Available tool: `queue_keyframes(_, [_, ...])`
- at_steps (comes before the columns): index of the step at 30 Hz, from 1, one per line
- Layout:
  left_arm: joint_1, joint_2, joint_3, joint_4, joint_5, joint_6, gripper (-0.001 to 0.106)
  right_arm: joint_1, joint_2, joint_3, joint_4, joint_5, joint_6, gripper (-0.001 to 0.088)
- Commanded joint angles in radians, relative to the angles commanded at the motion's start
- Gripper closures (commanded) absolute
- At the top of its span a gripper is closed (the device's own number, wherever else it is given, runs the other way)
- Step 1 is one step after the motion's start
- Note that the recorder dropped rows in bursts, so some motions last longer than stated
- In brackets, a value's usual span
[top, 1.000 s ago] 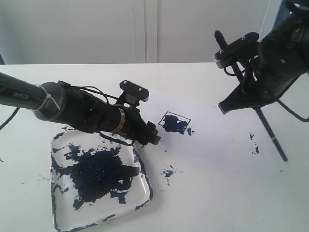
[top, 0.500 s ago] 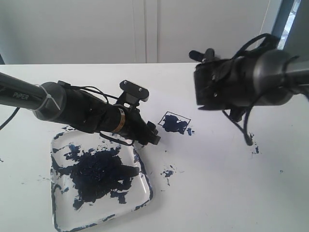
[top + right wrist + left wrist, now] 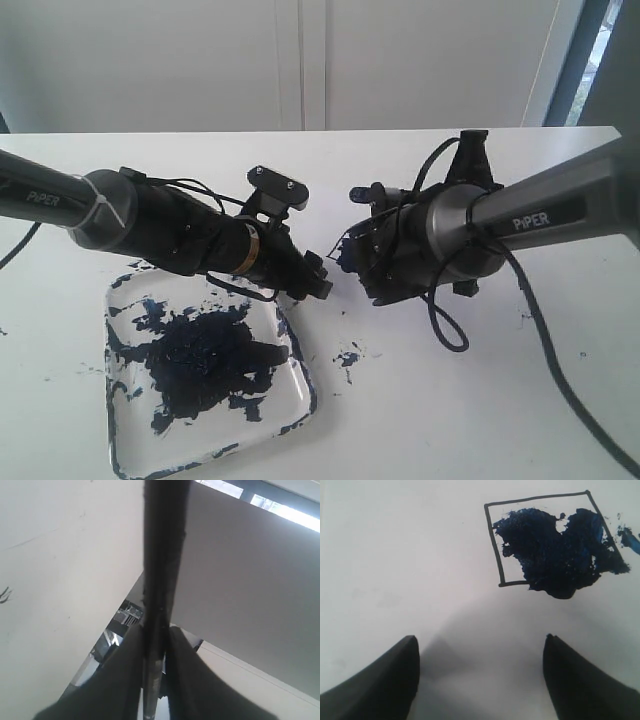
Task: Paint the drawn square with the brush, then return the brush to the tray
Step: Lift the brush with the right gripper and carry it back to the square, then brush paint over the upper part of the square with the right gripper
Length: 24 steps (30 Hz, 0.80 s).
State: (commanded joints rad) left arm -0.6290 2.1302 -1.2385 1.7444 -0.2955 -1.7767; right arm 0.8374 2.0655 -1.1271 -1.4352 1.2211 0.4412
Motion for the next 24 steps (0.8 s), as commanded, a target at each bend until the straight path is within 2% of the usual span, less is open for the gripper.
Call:
queue_keyframes(3, [0.0,0.0,0.0,0.0,0.0,-0.002,0.033,0.0,0.023,0.0,0.021,0.0,-0.043,0.0868])
queue_keyframes(17, [0.0,0.0,0.0,0.0,-0.003,-0.002,0.033,0.0,0.093,0.0,0.035,0.0,-0.065,0.0868])
queue_keyframes(24, [0.0,0.0,0.0,0.0,-0.003,-0.002,0.033,0.0,0.112,-0.041,0.04,0.0,-0.065,0.0868])
